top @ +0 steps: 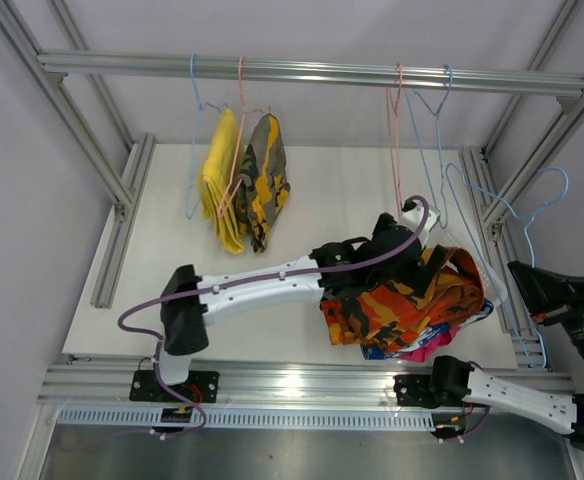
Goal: Remove the trousers from the hanger
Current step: Place the trousers in the bin.
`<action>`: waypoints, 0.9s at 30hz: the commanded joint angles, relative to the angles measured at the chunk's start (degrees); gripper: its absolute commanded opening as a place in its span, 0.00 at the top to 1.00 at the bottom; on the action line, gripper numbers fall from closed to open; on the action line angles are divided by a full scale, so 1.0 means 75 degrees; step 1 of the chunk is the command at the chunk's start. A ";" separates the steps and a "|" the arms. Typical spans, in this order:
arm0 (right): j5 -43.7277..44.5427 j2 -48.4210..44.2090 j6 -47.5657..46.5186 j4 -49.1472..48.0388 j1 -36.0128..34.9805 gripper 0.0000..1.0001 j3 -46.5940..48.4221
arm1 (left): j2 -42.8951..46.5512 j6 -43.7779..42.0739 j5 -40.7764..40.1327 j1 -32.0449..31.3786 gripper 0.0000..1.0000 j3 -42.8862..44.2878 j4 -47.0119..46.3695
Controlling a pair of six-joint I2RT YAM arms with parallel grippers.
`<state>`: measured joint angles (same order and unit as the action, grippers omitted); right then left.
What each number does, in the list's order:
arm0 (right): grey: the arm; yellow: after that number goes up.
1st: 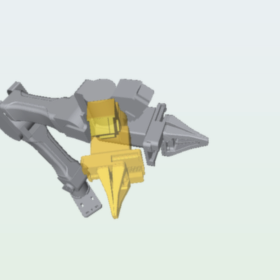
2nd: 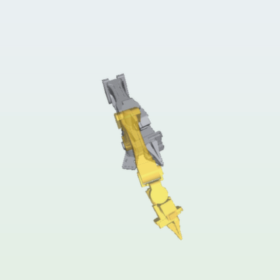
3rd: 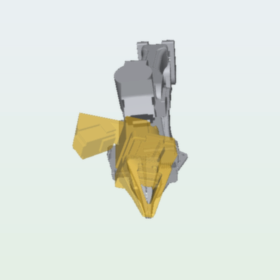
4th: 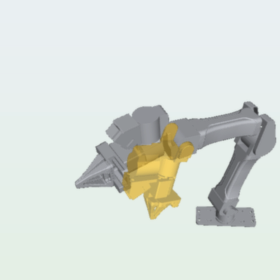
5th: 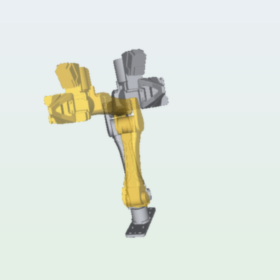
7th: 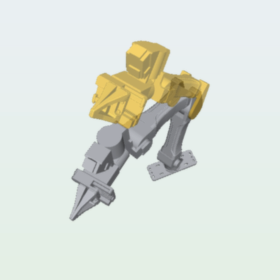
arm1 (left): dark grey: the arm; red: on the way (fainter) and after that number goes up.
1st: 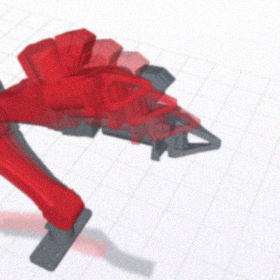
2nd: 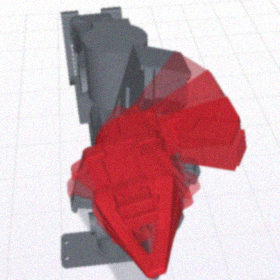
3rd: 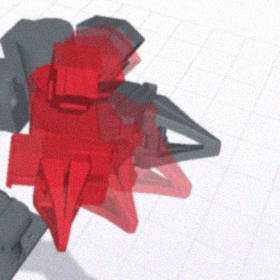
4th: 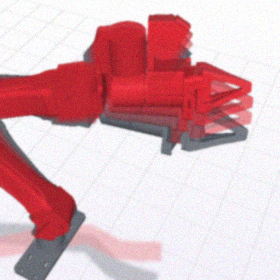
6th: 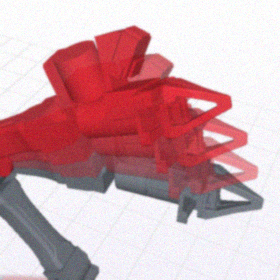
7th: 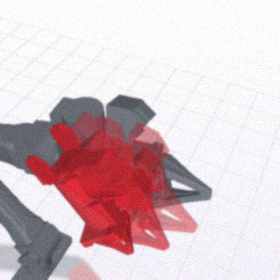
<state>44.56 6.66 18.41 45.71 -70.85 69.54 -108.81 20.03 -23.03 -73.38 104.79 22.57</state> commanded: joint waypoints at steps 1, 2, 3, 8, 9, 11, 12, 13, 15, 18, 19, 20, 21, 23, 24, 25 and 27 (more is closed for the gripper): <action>0.0164 -0.0278 0.0005 0.0139 -0.0139 1.00 0.0056 | -0.0606 0.1111 0.1299 -0.0047 0.01 -0.0049 -0.0488; 0.0200 -0.0324 0.0040 0.0186 -0.0139 1.00 0.0080 | -0.0736 0.1300 0.1718 -0.0082 0.00 -0.0132 -0.0559; 0.0212 -0.0336 0.0076 0.0267 -0.0151 1.00 0.0103 | -0.0900 0.1685 0.1885 -0.0094 0.00 -0.0133 -0.0548; 0.0200 -0.0360 0.0181 0.0467 -0.0139 1.00 0.0197 | -0.1511 0.2461 0.2601 -0.0258 0.01 -0.1090 -0.0933; 0.0223 -0.0360 0.0205 0.0502 -0.0151 1.00 0.0232 | -0.1476 0.2531 0.2671 -0.0293 0.01 -0.1163 -0.1028; 0.0212 -0.0360 0.0216 0.0479 -0.0139 1.00 0.0267 | -0.1278 0.2532 0.2683 -0.0363 0.01 -0.1281 -0.1064; 0.0200 -0.0360 0.0182 0.0375 -0.0139 1.00 0.0291 | -0.1172 0.2416 0.2637 -0.0387 0.01 -0.1258 -0.1040; 0.0165 -0.0348 0.0100 0.0304 -0.0139 1.00 0.0302 | -0.1055 0.2334 0.2567 -0.0410 0.01 -0.1223 -0.0878; 0.0153 -0.0313 0.0006 0.0129 -0.0151 1.00 0.0337 | -0.0727 0.2124 0.2333 -0.0481 0.01 -0.0826 -0.0573; 0.0199 -0.0150 -0.0111 0.0104 -0.0128 1.00 0.0501 | -0.0306 0.1749 0.2192 -0.0551 0.00 -0.0019 0.0141; 0.0235 -0.0091 -0.0146 0.0092 -0.0128 1.00 0.0571 | -0.0211 0.1666 0.2029 -0.0575 0.00 0.0147 0.0364; 0.0374 0.0025 -0.0239 0.0092 -0.0139 1.00 0.0595 | -0.0106 0.1584 0.1923 -0.0633 0.01 0.0299 0.0818; 0.0480 0.0061 -0.0264 0.0116 -0.0139 1.00 0.0619 | 0.0116 0.1409 0.1817 -0.0657 0.01 0.0429 0.1009; 0.0795 0.0283 -0.0427 0.0092 -0.0186 1.00 0.0665 | 0.0363 0.1221 0.1629 -0.0727 0.01 0.0933 0.1500; 0.0925 0.0354 -0.0509 0.0011 -0.0256 1.00 0.0677 | 0.0643 0.0906 0.1652 -0.0727 0.01 0.1108 0.1572; 0.1042 0.0424 -0.0580 -0.0048 -0.0303 1.00 0.0678 | 0.0785 0.0636 0.1826 -0.0739 0.01 0.1272 0.1654; 0.1428 0.0646 -0.0825 -0.0328 -0.0467 1.00 0.0666 | 0.1031 -0.0065 0.2168 -0.0809 0.01 0.1636 0.2062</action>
<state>50.33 6.90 16.16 47.16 -71.90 74.04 -108.71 27.99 -8.84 -78.74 111.02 32.60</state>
